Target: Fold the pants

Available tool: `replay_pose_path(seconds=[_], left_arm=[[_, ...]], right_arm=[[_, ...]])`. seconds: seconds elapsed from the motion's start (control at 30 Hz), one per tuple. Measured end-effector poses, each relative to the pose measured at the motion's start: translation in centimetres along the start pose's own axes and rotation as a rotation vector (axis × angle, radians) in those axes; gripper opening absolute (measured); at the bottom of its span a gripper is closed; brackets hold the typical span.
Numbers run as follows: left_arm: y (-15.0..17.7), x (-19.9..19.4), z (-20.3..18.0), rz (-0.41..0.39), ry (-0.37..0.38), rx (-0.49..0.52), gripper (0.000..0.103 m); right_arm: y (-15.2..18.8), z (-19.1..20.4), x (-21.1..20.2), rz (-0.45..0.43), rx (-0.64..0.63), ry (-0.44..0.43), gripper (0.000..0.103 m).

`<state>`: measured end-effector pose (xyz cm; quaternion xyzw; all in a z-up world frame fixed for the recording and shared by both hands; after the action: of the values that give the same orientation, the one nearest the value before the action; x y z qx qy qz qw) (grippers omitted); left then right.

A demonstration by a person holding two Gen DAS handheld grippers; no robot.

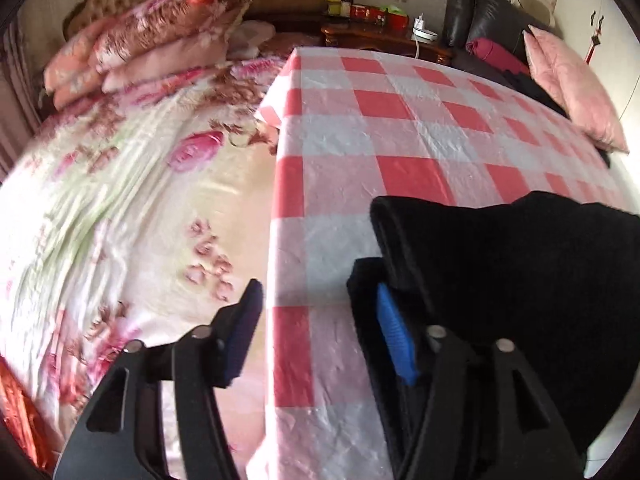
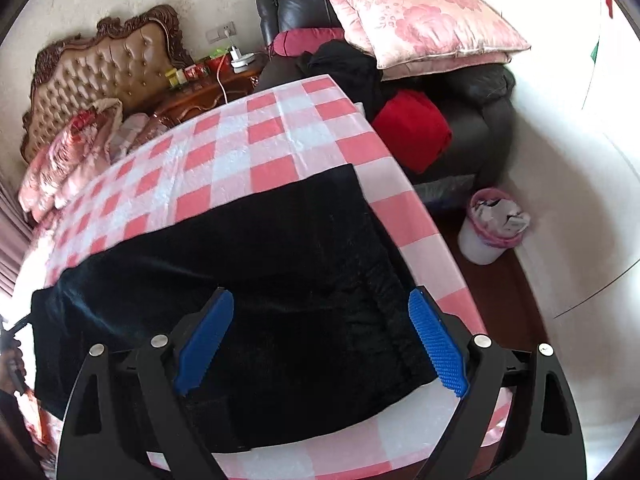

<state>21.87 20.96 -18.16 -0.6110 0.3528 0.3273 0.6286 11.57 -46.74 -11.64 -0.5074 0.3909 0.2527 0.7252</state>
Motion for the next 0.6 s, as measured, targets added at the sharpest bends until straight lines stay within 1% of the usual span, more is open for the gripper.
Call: replay_pose_path(seconds=[0.03, 0.07, 0.1, 0.13, 0.17, 0.2, 0.23, 0.27, 0.3, 0.37, 0.4, 0.47, 0.53, 0.57, 0.6], left_arm=[[0.0, -0.1, 0.3, -0.018, -0.016, -0.028, 0.071], [0.0, -0.5, 0.7, -0.040, -0.011, -0.069, 0.071], [0.2, -1.3, 1.4, -0.069, 0.009, -0.137, 0.071], [0.2, -1.8, 1.8, -0.084, 0.014, -0.173, 0.071], [0.4, -2.8, 2.7, -0.112, 0.005, -0.243, 0.071], [0.4, -3.5, 3.2, -0.128, 0.002, -0.280, 0.069], [0.5, -4.5, 3.9, -0.156, 0.012, -0.340, 0.067], [0.4, -5.2, 4.1, -0.176, 0.035, -0.365, 0.063], [0.1, -5.7, 3.6, -0.192, 0.101, -0.360, 0.062], [-0.4, -5.6, 1.9, -0.168, 0.193, -0.309, 0.062], [-0.7, -5.2, 0.9, -0.150, 0.206, -0.278, 0.061], [-1.5, -4.3, -0.5, -0.138, 0.182, -0.210, 0.061], [-2.3, -3.0, -1.7, -0.123, 0.184, -0.159, 0.061], [-2.9, -2.2, -2.3, -0.103, 0.186, -0.135, 0.058], [-3.4, -1.4, -3.2, -0.076, 0.181, -0.086, 0.040]], right_arm=[[-0.2, -0.1, 0.2, 0.003, -0.003, 0.011, 0.087], [-0.4, -0.3, 0.4, 0.007, -0.003, 0.020, 0.087], [-0.7, -0.4, 0.7, 0.008, -0.005, 0.027, 0.087], [-1.1, -0.7, 1.0, 0.006, -0.012, 0.033, 0.087], [-1.5, -0.9, 1.4, 0.007, -0.018, 0.036, 0.087], [-2.1, -1.2, 2.0, 0.014, -0.021, 0.031, 0.087], [-2.7, -1.4, 2.5, 0.022, -0.017, 0.019, 0.087], [-3.2, -1.7, 3.0, 0.028, -0.012, 0.005, 0.087], [-3.9, -1.8, 3.5, 0.026, -0.012, -0.014, 0.087], [-5.1, -2.0, 4.5, 0.028, -0.013, -0.053, 0.087], [-5.5, -2.1, 4.9, 0.033, -0.008, -0.059, 0.087], [-6.5, -2.4, 6.2, 0.054, 0.012, -0.087, 0.087], [-7.2, -2.6, 7.4, 0.062, 0.021, -0.111, 0.087], [-7.5, -2.3, 8.0, 0.074, 0.011, -0.128, 0.087], [-7.7, -2.1, 8.3, 0.082, -0.001, -0.143, 0.087]])
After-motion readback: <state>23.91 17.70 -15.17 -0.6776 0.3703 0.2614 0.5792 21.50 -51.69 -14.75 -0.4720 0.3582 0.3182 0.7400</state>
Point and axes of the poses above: each gripper's, at about its wrist camera, not at the fingertips, and x roughly the way its jaws point, z to its left, y to its underside, the point moved 3 cm from there along x, roughly the way its jaws point, and after that the axes turned 1 degree about -y, right-handed, at the moved point
